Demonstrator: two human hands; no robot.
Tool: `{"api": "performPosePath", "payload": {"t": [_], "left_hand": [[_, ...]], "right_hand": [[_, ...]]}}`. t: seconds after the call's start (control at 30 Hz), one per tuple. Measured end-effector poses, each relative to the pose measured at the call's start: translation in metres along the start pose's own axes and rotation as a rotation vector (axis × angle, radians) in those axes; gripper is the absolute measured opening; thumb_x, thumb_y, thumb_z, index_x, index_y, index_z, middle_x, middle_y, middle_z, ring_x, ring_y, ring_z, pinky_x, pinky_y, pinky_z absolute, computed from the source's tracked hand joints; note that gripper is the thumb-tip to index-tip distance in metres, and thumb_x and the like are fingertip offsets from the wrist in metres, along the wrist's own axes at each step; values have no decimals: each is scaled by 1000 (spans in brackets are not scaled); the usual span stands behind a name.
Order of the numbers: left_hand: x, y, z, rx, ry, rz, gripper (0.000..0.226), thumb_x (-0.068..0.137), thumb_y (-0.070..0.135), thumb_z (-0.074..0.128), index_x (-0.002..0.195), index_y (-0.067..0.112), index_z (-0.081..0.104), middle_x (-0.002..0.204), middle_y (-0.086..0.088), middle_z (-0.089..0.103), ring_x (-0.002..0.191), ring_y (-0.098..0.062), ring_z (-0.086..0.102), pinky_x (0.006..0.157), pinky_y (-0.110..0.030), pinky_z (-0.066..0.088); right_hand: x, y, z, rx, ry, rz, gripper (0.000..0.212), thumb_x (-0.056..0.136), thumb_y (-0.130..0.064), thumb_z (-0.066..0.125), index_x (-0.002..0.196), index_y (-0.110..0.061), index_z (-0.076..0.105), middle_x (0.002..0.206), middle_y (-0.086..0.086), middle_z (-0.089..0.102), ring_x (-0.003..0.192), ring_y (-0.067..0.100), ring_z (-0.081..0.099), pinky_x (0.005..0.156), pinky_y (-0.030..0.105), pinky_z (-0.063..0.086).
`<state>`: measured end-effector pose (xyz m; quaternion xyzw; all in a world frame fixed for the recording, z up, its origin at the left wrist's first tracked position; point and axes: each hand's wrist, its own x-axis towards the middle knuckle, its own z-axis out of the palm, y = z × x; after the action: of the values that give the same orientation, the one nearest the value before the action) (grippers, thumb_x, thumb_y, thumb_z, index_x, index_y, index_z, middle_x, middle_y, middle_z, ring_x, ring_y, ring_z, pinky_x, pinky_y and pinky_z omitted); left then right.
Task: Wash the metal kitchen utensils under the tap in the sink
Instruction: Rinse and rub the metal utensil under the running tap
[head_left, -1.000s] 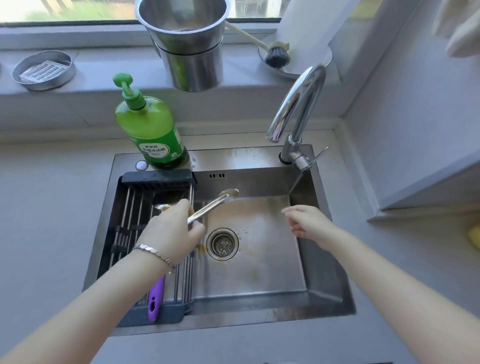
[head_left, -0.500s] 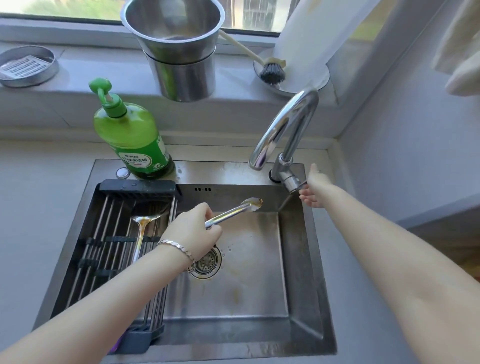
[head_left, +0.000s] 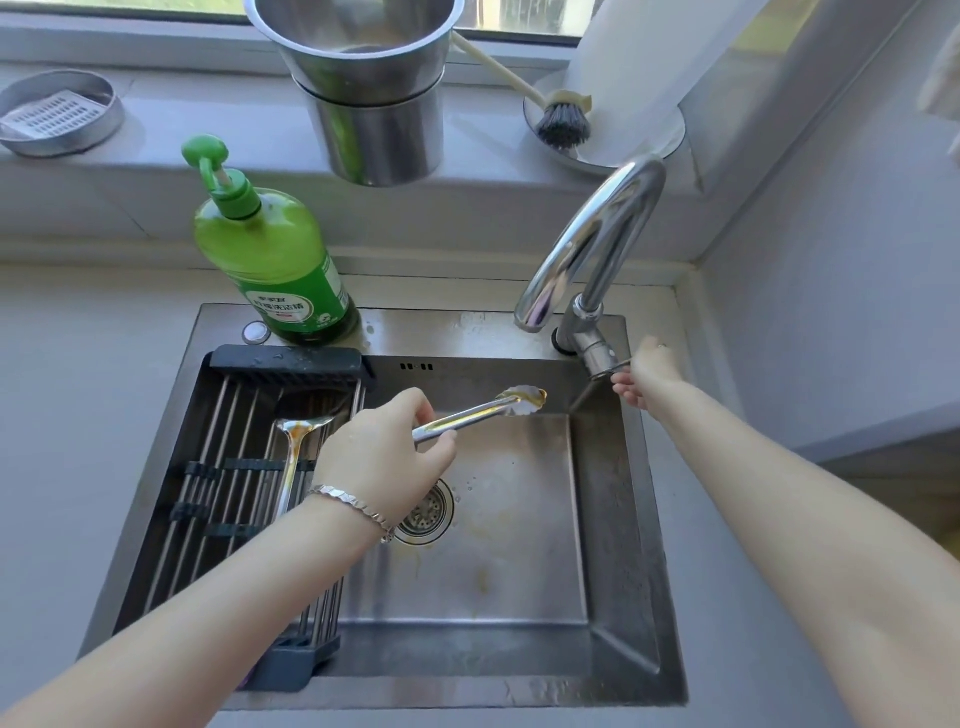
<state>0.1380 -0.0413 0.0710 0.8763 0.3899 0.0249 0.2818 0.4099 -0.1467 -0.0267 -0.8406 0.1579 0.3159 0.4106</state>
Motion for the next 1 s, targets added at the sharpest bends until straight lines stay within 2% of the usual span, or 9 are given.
{"api": "performPosePath", "payload": {"t": [0.27,0.37,0.43,0.5,0.63,0.73,0.83,0.9,1.0], "left_hand": [[-8,-5,-8,-12,77,21,19,80,38,58,77,22,50,59,-2,61,62,-23,58,55,-28,42],[-10,-7,-9,-5,79,22,19,81,39,58,77,23,49,60,-2,62,63,-23,59,56,-29,44],[-12,-7,-11,-5,84,19,19,81,39,58,77,23,49,60,-1,61,63,-22,58,56,-28,42],[-14,-8,-12,-14,93,7,18,80,39,58,77,22,50,59,0,59,63,-21,57,56,-27,40],[-23,-11,-12,-47,109,-4,18,81,36,59,76,21,51,53,2,53,59,-21,56,52,-26,39],[-33,-16,-12,-78,94,24,20,82,33,60,78,16,51,56,0,57,59,-24,57,54,-32,44],[-41,-24,-14,-112,110,62,23,83,31,62,78,11,51,58,-4,58,58,-25,56,55,-35,45],[-45,-28,-16,-137,126,60,23,83,30,62,77,11,50,57,-2,57,57,-23,55,53,-35,44],[-48,-33,-18,-184,138,10,22,84,29,61,76,13,47,56,2,54,54,-20,53,52,-33,41]], "right_hand": [[-2,4,1,31,-3,31,55,97,-34,21,114,6,55,61,9,53,47,18,46,44,23,34],[-17,-1,-5,82,-111,104,56,96,-41,23,122,0,52,80,10,62,59,20,52,50,25,38],[-41,-3,-8,71,-278,164,57,93,-50,33,120,-3,51,95,11,63,71,21,57,58,27,45],[-70,-1,-2,50,-431,119,54,88,-53,48,112,-6,49,93,11,62,77,21,61,63,28,51],[-131,16,26,348,-768,-121,21,81,-24,68,90,-6,63,80,7,70,71,15,70,62,24,57],[-157,25,41,443,-736,-162,20,76,-2,70,93,-4,59,63,3,68,64,14,70,57,21,55],[-169,23,47,474,-677,-107,10,87,-12,62,87,-2,59,58,4,70,56,15,70,48,21,53],[-175,22,50,524,-683,-67,21,94,-20,52,88,-1,58,60,5,71,56,16,70,47,22,54],[-186,23,55,646,-796,-47,13,95,-9,48,90,1,56,67,9,73,64,18,72,53,24,56]]}}
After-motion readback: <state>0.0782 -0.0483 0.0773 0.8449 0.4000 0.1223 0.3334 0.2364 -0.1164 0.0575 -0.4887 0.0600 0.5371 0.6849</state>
